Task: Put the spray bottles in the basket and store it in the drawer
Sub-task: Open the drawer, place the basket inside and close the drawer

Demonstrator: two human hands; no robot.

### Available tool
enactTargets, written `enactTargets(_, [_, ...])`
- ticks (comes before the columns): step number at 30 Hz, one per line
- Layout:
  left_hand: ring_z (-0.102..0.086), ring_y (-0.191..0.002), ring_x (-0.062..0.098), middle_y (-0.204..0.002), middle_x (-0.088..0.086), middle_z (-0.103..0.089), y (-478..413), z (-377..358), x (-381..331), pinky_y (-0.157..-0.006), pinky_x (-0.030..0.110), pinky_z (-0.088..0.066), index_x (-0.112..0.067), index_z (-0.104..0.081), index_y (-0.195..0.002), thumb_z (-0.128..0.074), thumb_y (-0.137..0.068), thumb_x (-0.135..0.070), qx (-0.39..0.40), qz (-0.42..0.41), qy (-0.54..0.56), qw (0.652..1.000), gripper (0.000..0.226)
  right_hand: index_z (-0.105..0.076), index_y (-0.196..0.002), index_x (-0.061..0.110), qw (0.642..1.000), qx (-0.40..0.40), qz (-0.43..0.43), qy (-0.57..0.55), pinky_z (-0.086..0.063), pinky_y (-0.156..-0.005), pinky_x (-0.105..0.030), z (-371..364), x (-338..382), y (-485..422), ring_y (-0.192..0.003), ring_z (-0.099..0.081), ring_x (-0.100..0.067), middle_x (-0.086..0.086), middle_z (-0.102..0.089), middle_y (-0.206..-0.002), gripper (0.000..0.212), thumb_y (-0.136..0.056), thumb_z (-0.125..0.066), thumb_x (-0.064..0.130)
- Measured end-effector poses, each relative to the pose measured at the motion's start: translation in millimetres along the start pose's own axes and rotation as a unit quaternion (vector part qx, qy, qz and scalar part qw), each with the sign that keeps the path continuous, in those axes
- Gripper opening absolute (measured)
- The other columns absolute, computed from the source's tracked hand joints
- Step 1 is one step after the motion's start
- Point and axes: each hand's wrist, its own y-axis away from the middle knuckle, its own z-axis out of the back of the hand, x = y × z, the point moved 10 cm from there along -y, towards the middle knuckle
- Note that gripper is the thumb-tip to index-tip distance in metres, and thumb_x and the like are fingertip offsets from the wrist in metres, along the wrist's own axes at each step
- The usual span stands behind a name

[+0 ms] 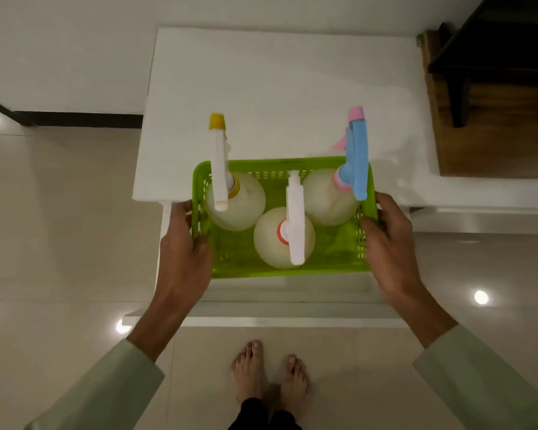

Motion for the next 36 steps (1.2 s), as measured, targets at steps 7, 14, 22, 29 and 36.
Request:
enactTargets(7, [-0.059,-0.076,-0.011,-0.103,-0.012,-0.055,32.3,-32.5,52.0,-0.056,0.015,-0.052,-0.014,-0.044,-0.117,-0.044,-0.086,0.017,0.067,0.034,0.008,0.997,0.044,-0.058,-0.110,0.035,0.997,0.039,-0.072,0.011,-0.043,-0.067,-0.036,5.7,-57.8,41.8,-0.073,-0.053,-0.027,-0.023,-0.065,-0.090,0.050,-0.093,-0.048,-0.010])
enactTargets(14, [-0.056,-0.093,0.019,-0.112,0.012,-0.052,5.5,-78.8,99.5,-0.058,0.017,-0.051,-0.008,-0.040,-0.112,-0.041,-0.082,0.022,0.136,0.075,0.003,0.988,0.042,-0.051,-0.107,0.017,0.984,0.061,-0.165,0.018,-0.040,-0.063,-0.040,-11.1,-126.6,28.7,-0.073,-0.051,-0.027,-0.028,-0.063,-0.093,0.033,-0.090,-0.042,-0.010])
enactTargets(22, [-0.048,-0.076,0.014,-0.083,-0.003,-0.045,-25.5,-122.5,154.5,-0.055,0.028,-0.040,-0.007,-0.035,-0.103,-0.047,-0.082,0.014,0.181,0.098,-0.132,0.970,0.032,-0.042,-0.099,0.017,0.967,0.061,-0.231,0.088,-0.039,-0.060,-0.038,-36.9,-207.3,-7.2,-0.071,-0.051,-0.025,-0.030,-0.060,-0.091,0.018,-0.094,-0.044,0.000])
enactTargets(29, [-0.049,-0.067,0.012,-0.079,0.000,-0.047,-39.1,-146.8,196.5,-0.047,0.025,-0.039,-0.008,-0.032,-0.101,-0.059,-0.081,0.006,0.191,0.118,-0.175,0.959,0.036,-0.040,-0.099,0.020,0.962,0.062,-0.236,0.121,-0.038,-0.051,-0.031,-54.1,-242.0,-29.3,-0.060,-0.048,-0.024,-0.010,-0.055,-0.078,0.016,-0.095,-0.045,0.006])
enactTargets(36, [-0.058,-0.075,0.025,-0.083,0.004,-0.051,-41.1,-154.6,218.7,-0.051,0.031,-0.049,-0.008,-0.034,-0.106,-0.056,-0.086,0.004,0.200,0.148,-0.175,0.953,0.032,-0.041,-0.102,0.017,0.957,0.078,-0.250,0.122,-0.042,-0.056,-0.035,-62.5,-265.4,-29.3,-0.066,-0.051,-0.025,-0.007,-0.055,-0.081,0.008,-0.098,-0.048,0.017])
